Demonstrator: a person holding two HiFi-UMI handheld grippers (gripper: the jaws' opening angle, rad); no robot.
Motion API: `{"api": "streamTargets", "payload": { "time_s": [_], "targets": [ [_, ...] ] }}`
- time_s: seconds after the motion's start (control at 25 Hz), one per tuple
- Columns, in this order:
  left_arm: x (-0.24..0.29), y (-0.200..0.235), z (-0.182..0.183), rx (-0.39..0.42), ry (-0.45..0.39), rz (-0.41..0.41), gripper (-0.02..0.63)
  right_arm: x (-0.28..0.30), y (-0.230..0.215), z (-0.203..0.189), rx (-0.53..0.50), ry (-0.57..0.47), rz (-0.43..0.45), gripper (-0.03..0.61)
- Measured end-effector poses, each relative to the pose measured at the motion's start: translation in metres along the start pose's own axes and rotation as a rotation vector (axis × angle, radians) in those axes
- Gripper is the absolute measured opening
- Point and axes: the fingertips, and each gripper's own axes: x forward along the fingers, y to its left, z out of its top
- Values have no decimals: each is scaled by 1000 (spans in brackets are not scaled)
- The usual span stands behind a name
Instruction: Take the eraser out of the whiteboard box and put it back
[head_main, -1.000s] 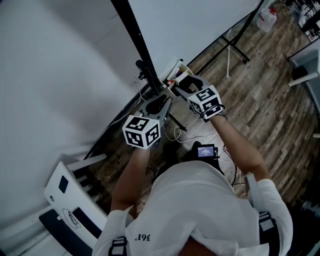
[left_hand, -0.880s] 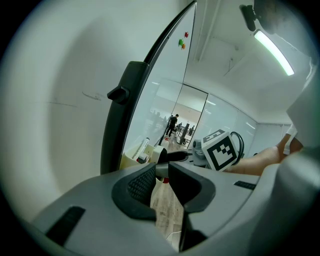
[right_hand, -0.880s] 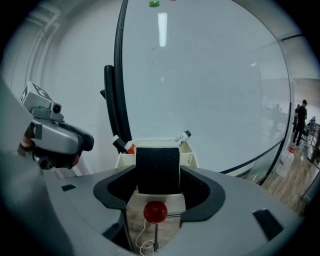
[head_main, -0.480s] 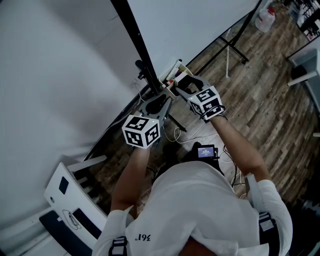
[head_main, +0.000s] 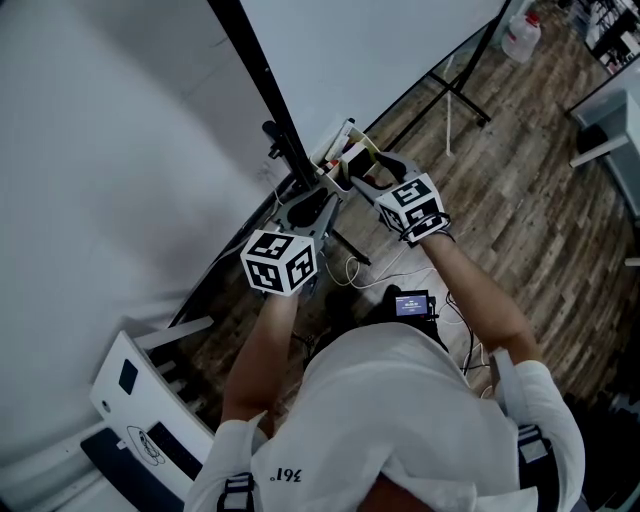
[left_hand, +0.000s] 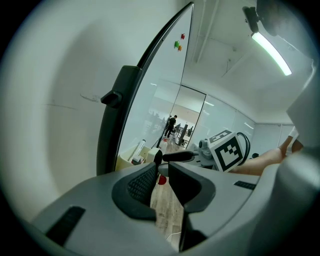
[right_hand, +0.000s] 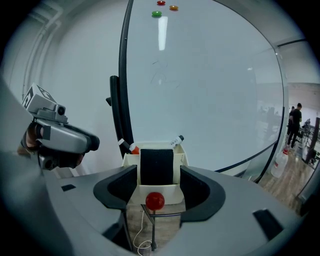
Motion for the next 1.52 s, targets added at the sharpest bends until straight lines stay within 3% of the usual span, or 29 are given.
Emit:
{"api": "streamTargets", "payload": {
  "time_s": [1.4,1.52],
  "targets": [
    [15,-43,12,10,-22,-58,74,-91,-16,14,43,-95,-67,262],
    [14,-47,16,15,-31,-68,74,-101,-15,19,51,-112,-73,233]
  ]
}}
